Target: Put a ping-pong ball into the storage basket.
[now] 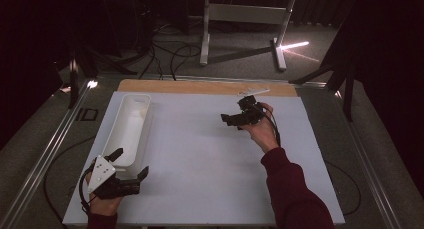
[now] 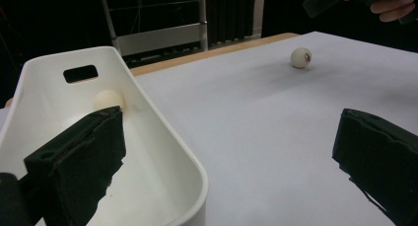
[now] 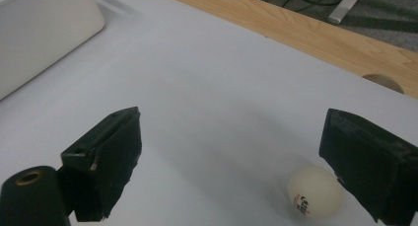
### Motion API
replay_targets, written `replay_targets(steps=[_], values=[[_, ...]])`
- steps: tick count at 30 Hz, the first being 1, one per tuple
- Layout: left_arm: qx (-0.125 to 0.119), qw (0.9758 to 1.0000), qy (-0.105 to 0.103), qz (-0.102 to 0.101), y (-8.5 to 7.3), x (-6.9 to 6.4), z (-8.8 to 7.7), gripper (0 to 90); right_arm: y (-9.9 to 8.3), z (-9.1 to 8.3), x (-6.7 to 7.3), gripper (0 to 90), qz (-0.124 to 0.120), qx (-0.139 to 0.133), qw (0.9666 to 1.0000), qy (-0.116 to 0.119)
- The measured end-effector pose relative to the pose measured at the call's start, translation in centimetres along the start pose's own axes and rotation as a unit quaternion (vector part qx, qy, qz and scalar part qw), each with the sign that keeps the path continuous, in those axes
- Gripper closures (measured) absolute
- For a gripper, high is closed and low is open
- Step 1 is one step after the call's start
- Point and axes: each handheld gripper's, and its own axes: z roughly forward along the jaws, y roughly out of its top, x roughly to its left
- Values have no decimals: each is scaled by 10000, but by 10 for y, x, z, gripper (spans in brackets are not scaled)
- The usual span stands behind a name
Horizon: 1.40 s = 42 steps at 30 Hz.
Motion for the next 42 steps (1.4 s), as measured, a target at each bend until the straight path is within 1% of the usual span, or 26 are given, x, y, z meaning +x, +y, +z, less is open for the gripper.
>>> replay_targets(steps=[9,13,20,24,33,39,42], values=[[-3,10000,2,-2,0,0,0,2,-4,1,-11,87,154,-5,9999,-20],[-4,10000,6,-2,0,0,0,2,-7,5,-15,88,190,58,9998,-74],[-12,10000,12,-8,0,1,-1,2,-10,9,-21,87,248,104,9996,-43],[-2,10000,12,-4,0,0,-1,2,-13,11,-24,88,269,148,9995,-66],[-1,10000,9,-5,0,0,-1,2,-19,14,-36,88,421,291,9985,-189],[-10,10000,11,-9,0,0,-1,2,-20,19,-38,89,484,397,9977,-246],[-4,10000,10,-4,0,0,-1,2,-21,23,-36,88,467,455,9976,-242]])
